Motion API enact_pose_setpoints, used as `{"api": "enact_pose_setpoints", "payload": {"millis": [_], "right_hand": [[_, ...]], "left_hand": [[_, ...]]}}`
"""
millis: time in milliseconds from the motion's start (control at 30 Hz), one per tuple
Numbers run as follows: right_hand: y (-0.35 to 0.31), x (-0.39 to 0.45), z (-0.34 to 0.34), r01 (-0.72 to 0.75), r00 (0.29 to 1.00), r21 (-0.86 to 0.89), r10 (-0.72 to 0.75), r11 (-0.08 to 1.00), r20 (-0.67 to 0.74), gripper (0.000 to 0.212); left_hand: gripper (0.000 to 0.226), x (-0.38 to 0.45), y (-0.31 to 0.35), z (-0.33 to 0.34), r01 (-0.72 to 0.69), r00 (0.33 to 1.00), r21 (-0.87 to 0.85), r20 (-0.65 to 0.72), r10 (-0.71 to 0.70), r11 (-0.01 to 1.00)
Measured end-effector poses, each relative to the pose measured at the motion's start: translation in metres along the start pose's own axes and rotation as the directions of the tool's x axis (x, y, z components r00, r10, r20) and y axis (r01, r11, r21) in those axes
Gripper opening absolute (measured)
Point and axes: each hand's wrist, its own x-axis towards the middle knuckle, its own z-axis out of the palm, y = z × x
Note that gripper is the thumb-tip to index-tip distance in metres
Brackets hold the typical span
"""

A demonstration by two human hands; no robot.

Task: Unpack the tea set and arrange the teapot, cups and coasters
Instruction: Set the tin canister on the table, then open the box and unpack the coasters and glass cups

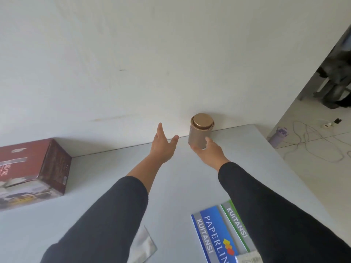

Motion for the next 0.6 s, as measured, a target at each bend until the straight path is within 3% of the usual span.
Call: {"api": "enact_pose_setpoints", "payload": {"millis": [233,600], "right_hand": [[-0.089,-0.087,0.056,0.068,0.997,0.085,-0.066,0.994,-0.032,0.077],[-0.203,-0.162,0.148,0.266,0.956,0.013,-0.266,0.964,0.124,0.075]], "left_hand": [[0.076,-0.08,-0.042,-0.118,-0.075,0.996,0.022,-0.053,0.076,0.997],[0.076,-0.145,-0.135,-0.267,0.1,0.967,0.008,-0.237,-0.095,0.995]]}}
